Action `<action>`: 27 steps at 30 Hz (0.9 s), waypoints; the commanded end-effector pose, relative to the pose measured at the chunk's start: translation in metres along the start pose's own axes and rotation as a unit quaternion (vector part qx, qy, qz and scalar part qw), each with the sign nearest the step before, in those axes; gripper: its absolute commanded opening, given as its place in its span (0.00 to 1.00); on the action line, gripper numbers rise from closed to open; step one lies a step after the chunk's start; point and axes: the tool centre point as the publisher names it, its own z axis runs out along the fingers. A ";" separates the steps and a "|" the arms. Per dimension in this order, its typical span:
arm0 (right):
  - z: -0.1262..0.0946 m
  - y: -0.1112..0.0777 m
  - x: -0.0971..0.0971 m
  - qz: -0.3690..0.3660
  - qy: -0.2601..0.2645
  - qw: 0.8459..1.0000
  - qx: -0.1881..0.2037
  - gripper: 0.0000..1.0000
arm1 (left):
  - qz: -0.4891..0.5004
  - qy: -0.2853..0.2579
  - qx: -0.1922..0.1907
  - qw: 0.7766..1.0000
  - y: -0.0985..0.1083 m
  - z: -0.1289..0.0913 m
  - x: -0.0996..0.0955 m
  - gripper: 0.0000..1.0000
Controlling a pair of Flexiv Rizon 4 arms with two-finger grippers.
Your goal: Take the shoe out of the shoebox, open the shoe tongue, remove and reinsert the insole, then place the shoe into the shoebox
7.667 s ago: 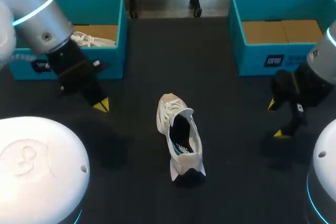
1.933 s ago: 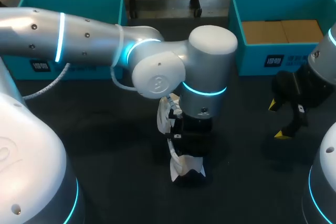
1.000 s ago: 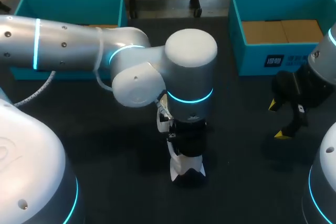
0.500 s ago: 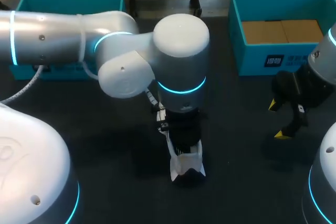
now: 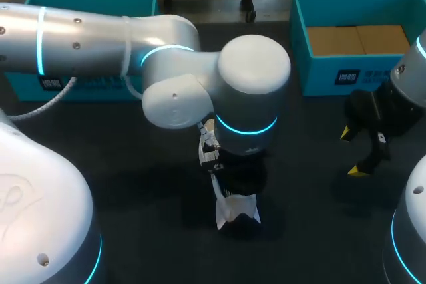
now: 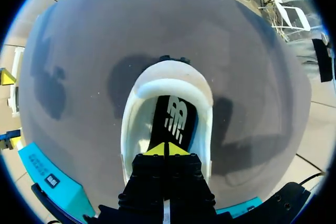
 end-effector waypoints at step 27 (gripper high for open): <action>0.001 0.000 0.001 0.000 -0.001 1.000 0.001 1.00 | -0.029 0.031 0.008 0.999 0.003 0.006 0.016 1.00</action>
